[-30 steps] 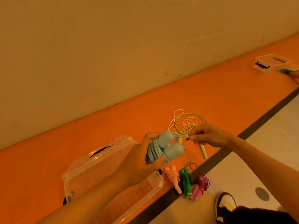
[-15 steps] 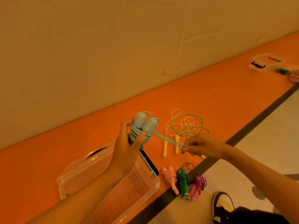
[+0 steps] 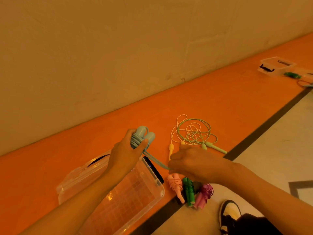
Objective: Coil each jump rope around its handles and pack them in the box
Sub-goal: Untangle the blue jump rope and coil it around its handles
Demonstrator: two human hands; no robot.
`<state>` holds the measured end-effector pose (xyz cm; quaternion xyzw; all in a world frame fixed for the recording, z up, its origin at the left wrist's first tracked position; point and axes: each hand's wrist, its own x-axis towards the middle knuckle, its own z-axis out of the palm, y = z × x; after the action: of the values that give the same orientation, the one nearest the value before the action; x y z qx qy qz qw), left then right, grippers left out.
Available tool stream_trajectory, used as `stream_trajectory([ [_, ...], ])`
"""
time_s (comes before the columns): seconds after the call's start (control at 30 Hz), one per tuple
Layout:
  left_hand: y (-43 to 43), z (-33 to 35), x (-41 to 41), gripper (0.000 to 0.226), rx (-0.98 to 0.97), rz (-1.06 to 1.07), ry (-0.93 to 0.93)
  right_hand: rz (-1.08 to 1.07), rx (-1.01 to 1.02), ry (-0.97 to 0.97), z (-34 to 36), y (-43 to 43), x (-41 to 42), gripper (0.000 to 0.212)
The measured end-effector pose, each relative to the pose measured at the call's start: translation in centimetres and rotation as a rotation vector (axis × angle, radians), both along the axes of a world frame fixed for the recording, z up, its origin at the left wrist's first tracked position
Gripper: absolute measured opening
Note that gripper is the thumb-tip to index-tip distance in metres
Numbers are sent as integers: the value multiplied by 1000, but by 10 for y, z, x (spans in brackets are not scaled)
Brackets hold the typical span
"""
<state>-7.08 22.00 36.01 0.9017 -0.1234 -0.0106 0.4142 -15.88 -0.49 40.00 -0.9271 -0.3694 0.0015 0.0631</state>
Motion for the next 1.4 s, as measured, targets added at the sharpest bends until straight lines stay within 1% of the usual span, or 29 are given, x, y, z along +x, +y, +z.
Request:
stream_trajectory([
  [0.07,1,-4,0,33,75,-60,-2,-16,54,-127,8,-7,6,31],
  [0.13,-1,-8,-3,44,149,-151,10,-43,103,-241,12,-12,12,32],
  [0.2,-5,-10,-10,54,215,-241,59,-62,157,-271,16,-15,16,33],
  [0.27,-10,-9,-18,60,213,-343,138,-83,262,-185,20,-17,18,34],
  [0.33,-15,-5,-27,58,197,-432,163,-130,403,-88,25,-20,23,33],
  [0.4,-17,-6,-34,54,222,-490,136,-188,487,-36,28,-23,28,25],
  [0.47,-18,-4,-40,59,234,-543,107,-221,527,7,29,-24,30,16],
  [0.57,-19,2,-45,67,321,-626,21,-300,603,114,27,-23,30,15],
  [0.67,-20,7,-49,72,354,-600,-25,-352,703,292,24,-17,30,14],
  [0.77,-18,10,-50,64,423,-572,-118,-397,783,442,26,-14,30,12],
  [0.83,-15,10,-45,56,389,-539,-98,-453,806,554,32,-23,32,12],
  [0.93,-9,10,-32,55,319,-482,-83,-441,749,698,43,-40,35,14],
  [1.0,-6,12,-27,57,312,-449,-90,-438,716,726,49,-48,35,12],
  [1.1,-6,17,-26,58,372,-400,-168,-424,623,702,54,-52,32,13],
  [1.27,-7,16,-18,59,355,-342,-221,-503,738,650,60,-58,29,24],
  [1.4,-7,16,-13,60,361,-317,-255,-492,784,669,60,-58,29,23],
])
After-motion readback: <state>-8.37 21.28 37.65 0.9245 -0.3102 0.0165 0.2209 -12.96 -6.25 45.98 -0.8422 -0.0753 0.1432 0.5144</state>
